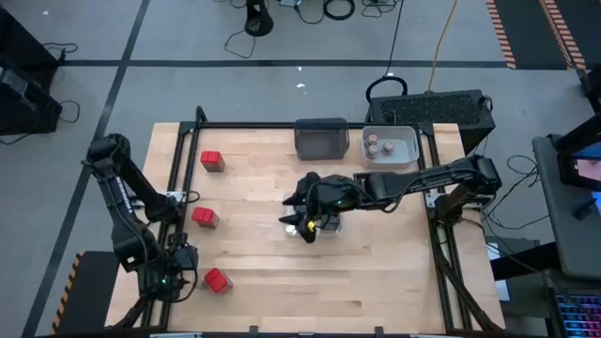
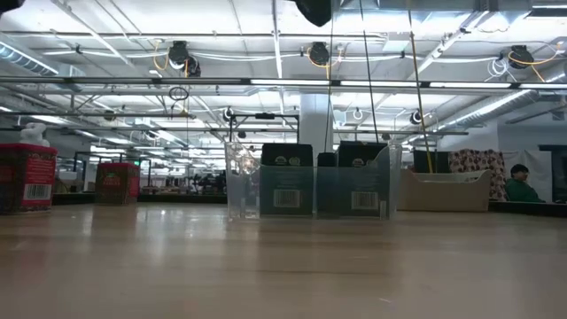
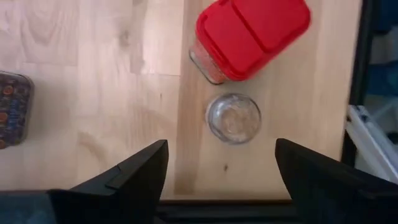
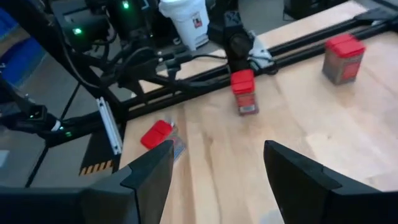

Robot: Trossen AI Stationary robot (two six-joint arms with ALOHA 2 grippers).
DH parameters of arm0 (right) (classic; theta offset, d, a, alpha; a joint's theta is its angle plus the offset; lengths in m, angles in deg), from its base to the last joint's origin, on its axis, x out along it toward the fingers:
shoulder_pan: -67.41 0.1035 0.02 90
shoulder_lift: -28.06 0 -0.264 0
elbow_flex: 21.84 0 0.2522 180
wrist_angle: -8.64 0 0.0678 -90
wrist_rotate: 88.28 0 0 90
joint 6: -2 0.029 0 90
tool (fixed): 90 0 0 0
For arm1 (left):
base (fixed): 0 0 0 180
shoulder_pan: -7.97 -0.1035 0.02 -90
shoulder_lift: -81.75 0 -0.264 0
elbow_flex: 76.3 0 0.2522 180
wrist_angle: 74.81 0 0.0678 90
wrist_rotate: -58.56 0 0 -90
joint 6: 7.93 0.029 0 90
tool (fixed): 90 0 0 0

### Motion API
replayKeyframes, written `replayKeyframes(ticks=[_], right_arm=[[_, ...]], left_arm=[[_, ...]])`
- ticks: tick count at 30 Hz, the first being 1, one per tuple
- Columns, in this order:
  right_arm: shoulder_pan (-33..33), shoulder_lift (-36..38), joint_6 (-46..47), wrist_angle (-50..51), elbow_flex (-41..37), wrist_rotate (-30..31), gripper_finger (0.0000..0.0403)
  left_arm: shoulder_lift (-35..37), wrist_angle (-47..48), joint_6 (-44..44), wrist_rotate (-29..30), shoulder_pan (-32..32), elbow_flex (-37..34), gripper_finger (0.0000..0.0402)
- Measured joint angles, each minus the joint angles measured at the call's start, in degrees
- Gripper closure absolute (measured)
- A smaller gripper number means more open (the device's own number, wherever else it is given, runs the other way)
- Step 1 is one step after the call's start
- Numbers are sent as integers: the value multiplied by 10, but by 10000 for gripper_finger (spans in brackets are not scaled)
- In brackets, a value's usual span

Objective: Sort spices by type
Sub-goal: Put the brown seasoning into the gray bin

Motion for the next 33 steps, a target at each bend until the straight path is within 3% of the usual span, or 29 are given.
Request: replayKeyframes(ticks=[4,10,17,27,33], right_arm=[[14,-2,9,-1,0,0,172],[34,-2,4,0,0,16,172],[44,-2,-9,0,0,16,172],[44,-2,-13,0,0,12,172],[44,-2,-19,-1,0,11,172]], left_arm=[[-35,-8,3,6,0,0,102],[-97,-100,25,-9,-2,0,102],[-147,-98,2,-29,-14,0,102],[-178,-105,0,-39,-23,0,103],[-178,-105,0,-44,-23,0,131]])
